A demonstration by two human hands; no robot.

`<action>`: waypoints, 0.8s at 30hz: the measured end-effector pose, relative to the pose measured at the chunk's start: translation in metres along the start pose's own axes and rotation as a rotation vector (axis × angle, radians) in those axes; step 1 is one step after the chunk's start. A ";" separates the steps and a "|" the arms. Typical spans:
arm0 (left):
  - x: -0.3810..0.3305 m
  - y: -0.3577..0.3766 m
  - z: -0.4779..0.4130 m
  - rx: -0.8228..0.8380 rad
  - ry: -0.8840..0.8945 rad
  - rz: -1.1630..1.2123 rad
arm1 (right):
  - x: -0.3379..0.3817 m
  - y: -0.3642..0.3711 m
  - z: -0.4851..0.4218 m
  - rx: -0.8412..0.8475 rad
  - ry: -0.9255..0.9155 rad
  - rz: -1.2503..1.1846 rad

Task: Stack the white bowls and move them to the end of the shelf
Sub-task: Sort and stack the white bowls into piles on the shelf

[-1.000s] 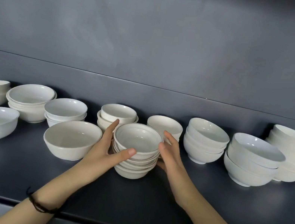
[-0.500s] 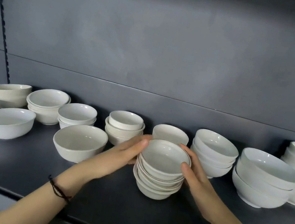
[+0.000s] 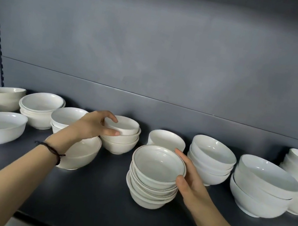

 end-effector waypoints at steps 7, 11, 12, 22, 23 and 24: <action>0.012 0.000 -0.002 0.005 0.074 -0.068 | 0.006 0.001 0.000 -0.029 0.003 -0.047; 0.015 -0.001 -0.004 -0.026 0.105 -0.052 | 0.005 0.001 0.000 -0.041 0.015 -0.067; 0.015 -0.001 -0.004 -0.016 0.114 -0.033 | 0.003 0.000 0.000 -0.047 0.017 -0.077; 0.014 -0.005 -0.014 -0.034 0.024 0.144 | 0.002 -0.002 -0.001 -0.061 0.021 -0.072; 0.014 -0.004 -0.014 -0.046 0.024 0.162 | 0.003 -0.002 -0.002 -0.062 0.026 -0.068; 0.013 -0.003 -0.015 -0.055 0.027 0.180 | 0.002 -0.002 -0.002 -0.059 0.026 -0.065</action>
Point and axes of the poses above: each hand's wrist, its own z-axis away from the middle knuckle, its own y-axis out of the palm, x = y × z, the point moved 5 cm from there along -z, towards the middle knuckle, and after that the axes turned 12 degrees about -y, right-handed, at the moved point
